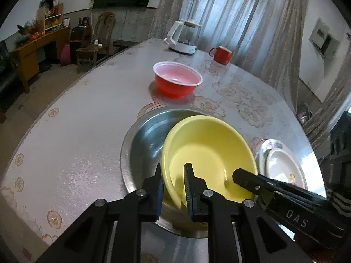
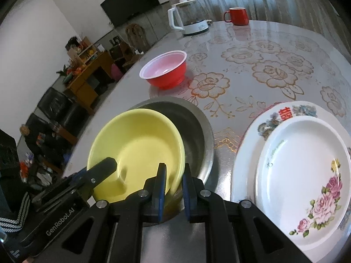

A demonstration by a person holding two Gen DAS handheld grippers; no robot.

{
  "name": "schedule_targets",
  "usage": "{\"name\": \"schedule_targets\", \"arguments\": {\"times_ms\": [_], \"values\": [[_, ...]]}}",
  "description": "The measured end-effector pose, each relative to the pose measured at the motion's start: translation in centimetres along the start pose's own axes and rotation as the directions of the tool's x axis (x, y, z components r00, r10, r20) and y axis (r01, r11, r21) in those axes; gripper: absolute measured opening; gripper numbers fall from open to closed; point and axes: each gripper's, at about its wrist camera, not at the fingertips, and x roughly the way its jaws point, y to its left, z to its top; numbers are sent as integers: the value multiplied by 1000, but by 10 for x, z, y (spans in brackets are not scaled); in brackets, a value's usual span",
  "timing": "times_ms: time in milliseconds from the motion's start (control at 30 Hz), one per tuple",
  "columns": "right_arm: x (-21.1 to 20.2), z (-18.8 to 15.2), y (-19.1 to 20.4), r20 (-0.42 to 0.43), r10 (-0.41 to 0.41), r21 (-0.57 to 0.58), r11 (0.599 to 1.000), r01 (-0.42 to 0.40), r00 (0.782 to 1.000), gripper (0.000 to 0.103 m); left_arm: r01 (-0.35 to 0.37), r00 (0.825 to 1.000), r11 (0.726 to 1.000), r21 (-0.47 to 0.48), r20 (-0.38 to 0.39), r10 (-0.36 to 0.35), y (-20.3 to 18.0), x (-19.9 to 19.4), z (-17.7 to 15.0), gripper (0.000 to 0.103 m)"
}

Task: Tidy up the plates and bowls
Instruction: 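Carry the yellow bowl and lower it into the steel bowl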

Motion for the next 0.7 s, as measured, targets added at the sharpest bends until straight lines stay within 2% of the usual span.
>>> {"name": "schedule_targets", "arguments": {"times_ms": [333,500,700], "values": [[11,7,10,-10,-66,-49,997,65,998,15,-34,999,999,15,-18,34,4,17,2,17],[14,6,18,-23,-101,-93,991,99,995,21,-50,999,998,31,-10,51,2,18,2,17],[13,6,17,-25,-94,-69,993,92,995,21,-70,998,996,52,3,70,0,18,0,17]]}}
